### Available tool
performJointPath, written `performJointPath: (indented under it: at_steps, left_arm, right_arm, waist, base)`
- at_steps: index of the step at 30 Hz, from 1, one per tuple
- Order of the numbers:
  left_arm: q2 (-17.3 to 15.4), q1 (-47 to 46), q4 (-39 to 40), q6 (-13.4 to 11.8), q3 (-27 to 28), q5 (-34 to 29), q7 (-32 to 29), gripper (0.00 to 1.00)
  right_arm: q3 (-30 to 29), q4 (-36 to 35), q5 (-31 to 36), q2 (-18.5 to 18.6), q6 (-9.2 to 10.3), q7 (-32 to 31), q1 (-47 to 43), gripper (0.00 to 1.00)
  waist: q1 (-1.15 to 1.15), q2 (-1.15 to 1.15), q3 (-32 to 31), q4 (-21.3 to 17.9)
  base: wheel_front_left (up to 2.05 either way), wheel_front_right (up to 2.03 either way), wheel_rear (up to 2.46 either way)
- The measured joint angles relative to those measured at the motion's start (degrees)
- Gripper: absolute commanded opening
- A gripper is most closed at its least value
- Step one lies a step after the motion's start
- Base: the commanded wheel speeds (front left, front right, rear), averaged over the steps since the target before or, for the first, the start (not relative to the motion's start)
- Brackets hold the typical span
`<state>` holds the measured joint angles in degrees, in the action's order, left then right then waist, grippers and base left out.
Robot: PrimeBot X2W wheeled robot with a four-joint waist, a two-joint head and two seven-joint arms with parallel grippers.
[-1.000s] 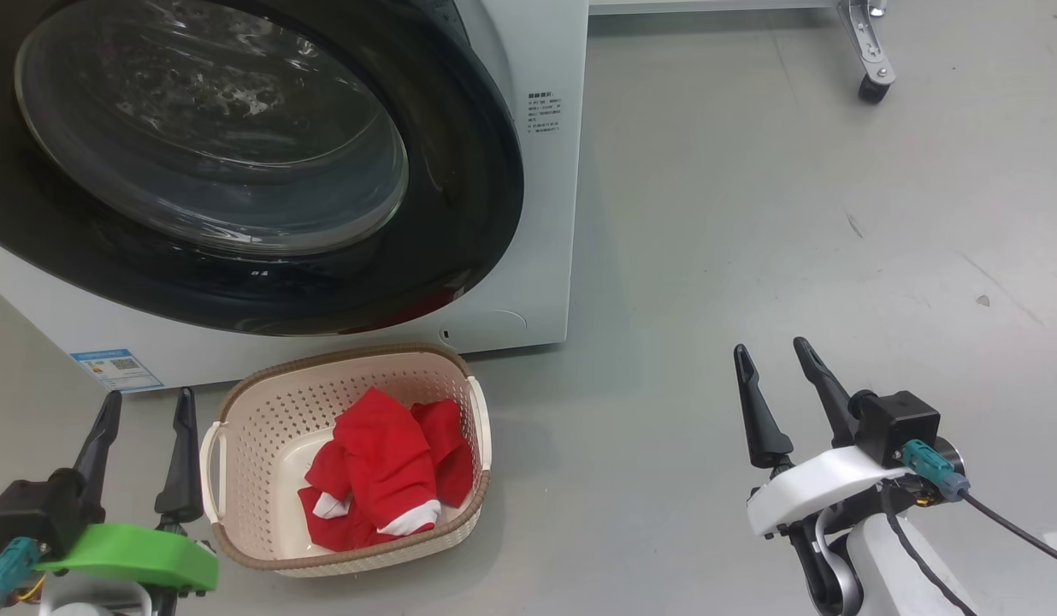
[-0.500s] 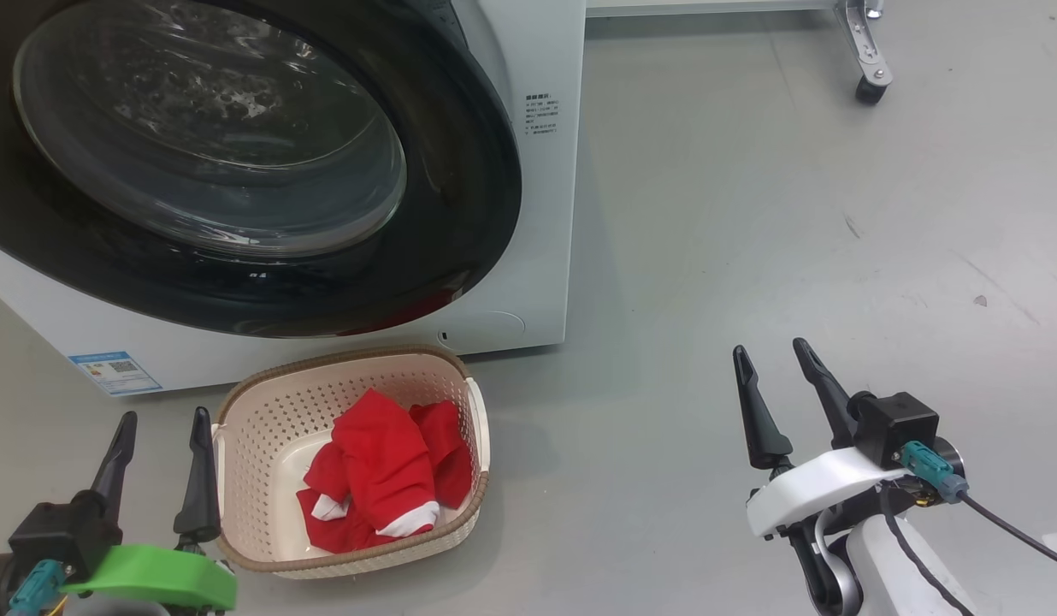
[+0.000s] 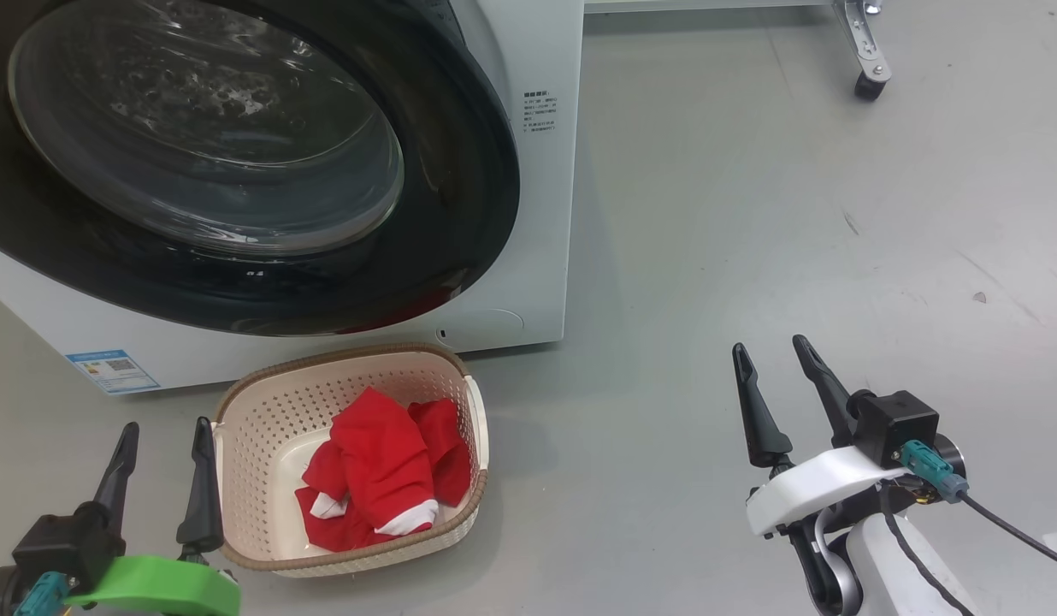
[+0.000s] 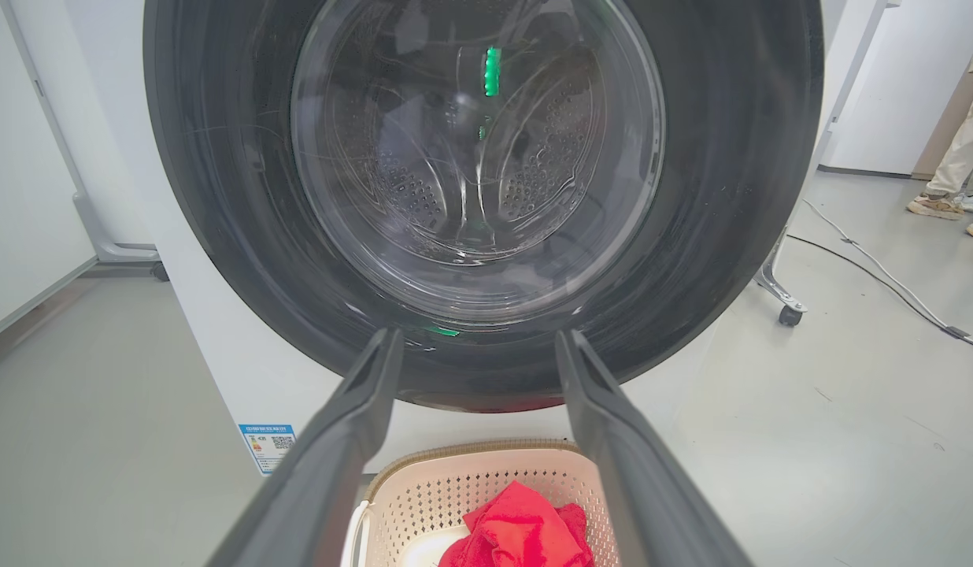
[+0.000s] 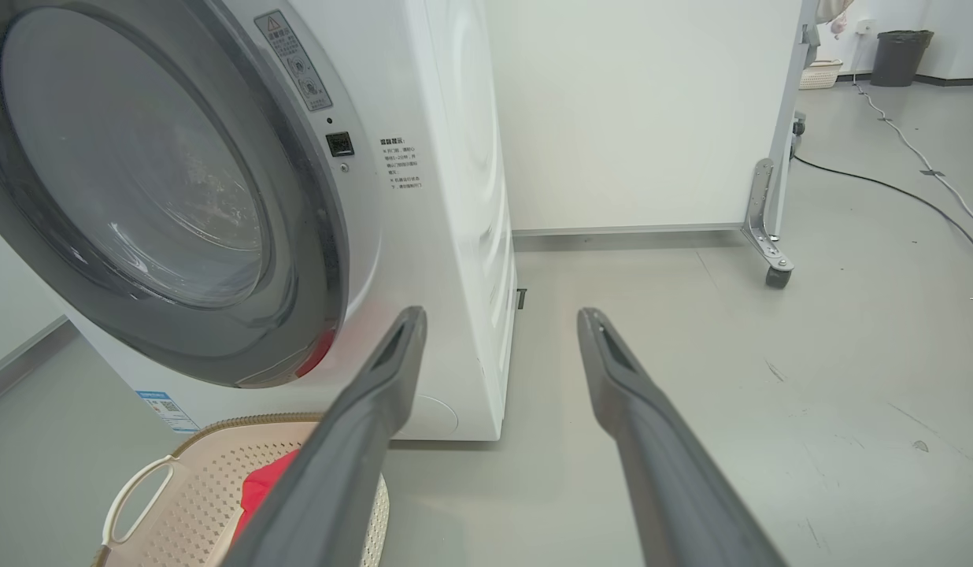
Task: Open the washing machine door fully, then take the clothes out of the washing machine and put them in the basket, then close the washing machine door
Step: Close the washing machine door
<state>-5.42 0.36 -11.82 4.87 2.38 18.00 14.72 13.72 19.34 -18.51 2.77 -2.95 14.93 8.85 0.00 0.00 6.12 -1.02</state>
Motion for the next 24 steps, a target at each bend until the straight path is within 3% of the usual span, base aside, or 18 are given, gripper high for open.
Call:
performJointPath:
  at_steps: [3, 4, 5, 6, 15, 24]
  left_arm:
    - [0.4, 0.0, 0.0, 0.1, 0.4, -0.4, 0.0, 1.0]
    - [0.5, 0.0, 0.1, 0.1, 0.6, -0.6, 0.0, 1.0]
    - [0.5, 0.0, 0.1, 0.3, 0.7, -0.7, 0.0, 1.0]
    - [0.5, 0.0, 0.1, 0.5, 0.8, -1.1, 0.0, 1.0]
    - [1.2, 0.1, 0.1, 1.0, 1.7, -1.7, 0.0, 1.0]
    - [2.0, 0.1, -0.2, 1.5, 1.5, -2.6, 0.0, 1.0]
  right_arm:
    - [0.0, -0.1, 0.0, 0.0, 0.0, 0.0, 0.0, 1.0]
    - [0.0, -0.1, 0.0, 0.0, 0.0, 0.0, 0.0, 0.79]
    - [0.0, -0.1, 0.0, 0.0, 0.0, 0.0, 0.0, 0.47]
    - [0.0, -0.2, 0.1, 0.0, 0.0, 0.0, 0.0, 0.0]
    - [-1.4, -7.4, 1.6, 0.0, -0.1, 0.0, 0.9, 0.0]
    - [0.2, -16.7, 4.5, 0.1, -2.2, 0.0, 4.3, 0.0]
  waist:
    - [0.0, 0.0, 0.1, 0.0]
    - [0.0, 0.0, 0.1, 0.0]
    - [0.0, 0.0, 0.1, 0.0]
    - [0.0, 0.0, 0.1, 0.0]
    - [0.0, 0.0, 0.4, 0.2]
    - [0.0, 0.0, 0.7, 1.0]
  base:
    - [0.0, 0.0, 0.0]
    - [0.0, 0.0, 0.0]
    - [0.0, 0.0, 0.0]
    - [0.0, 0.0, 0.0]
    - [0.0, 0.0, 0.0]
    - [0.0, 0.0, 0.0]
